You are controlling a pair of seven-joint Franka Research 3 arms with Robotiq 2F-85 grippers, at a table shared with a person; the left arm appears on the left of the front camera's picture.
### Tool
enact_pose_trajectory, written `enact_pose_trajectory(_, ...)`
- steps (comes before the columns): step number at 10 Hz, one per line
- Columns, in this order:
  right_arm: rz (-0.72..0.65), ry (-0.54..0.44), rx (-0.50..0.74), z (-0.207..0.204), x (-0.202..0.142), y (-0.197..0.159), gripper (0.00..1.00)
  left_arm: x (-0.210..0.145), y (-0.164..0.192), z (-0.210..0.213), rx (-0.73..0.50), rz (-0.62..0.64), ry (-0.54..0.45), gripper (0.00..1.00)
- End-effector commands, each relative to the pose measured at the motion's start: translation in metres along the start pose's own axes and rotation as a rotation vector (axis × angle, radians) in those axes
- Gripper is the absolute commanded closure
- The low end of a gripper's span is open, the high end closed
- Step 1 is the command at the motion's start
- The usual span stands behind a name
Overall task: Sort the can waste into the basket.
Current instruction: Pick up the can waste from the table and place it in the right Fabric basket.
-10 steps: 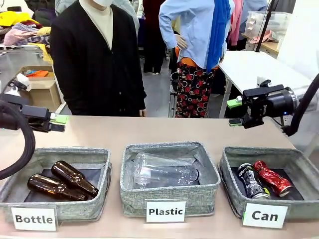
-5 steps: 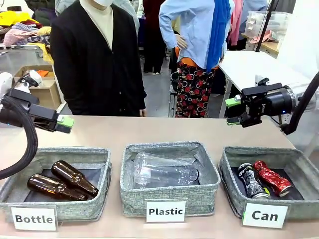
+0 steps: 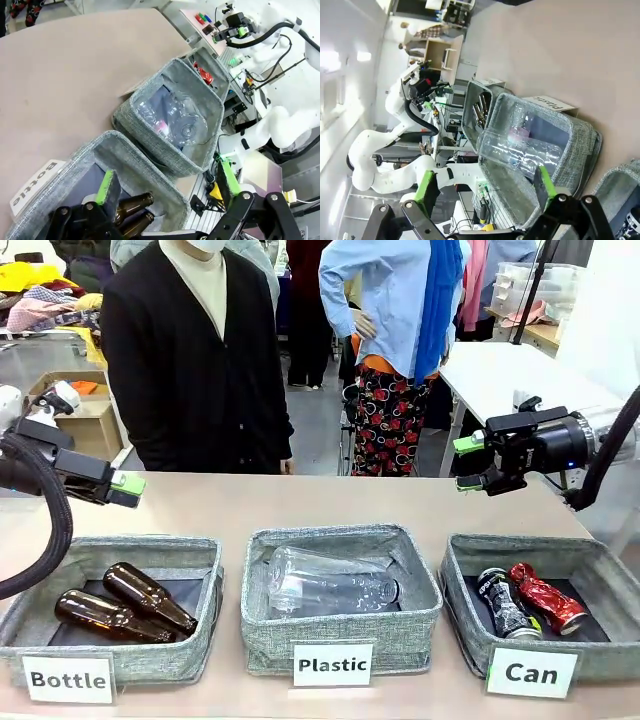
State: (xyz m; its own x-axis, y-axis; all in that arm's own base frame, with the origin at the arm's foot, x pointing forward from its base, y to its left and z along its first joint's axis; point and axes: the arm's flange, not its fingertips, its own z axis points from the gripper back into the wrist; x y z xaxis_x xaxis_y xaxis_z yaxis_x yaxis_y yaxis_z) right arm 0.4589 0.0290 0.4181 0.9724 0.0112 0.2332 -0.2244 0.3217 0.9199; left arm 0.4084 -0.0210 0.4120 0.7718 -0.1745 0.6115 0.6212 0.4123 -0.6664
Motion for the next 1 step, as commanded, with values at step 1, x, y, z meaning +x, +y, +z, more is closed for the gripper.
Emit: enact_pose_trajectory(1, 0.007, 0.012, 0.002, 0.0013, -0.0013, 0.0015, 0.00, 0.0010, -0.0014, 0.0033, -0.009, 0.008, 0.007, 0.00)
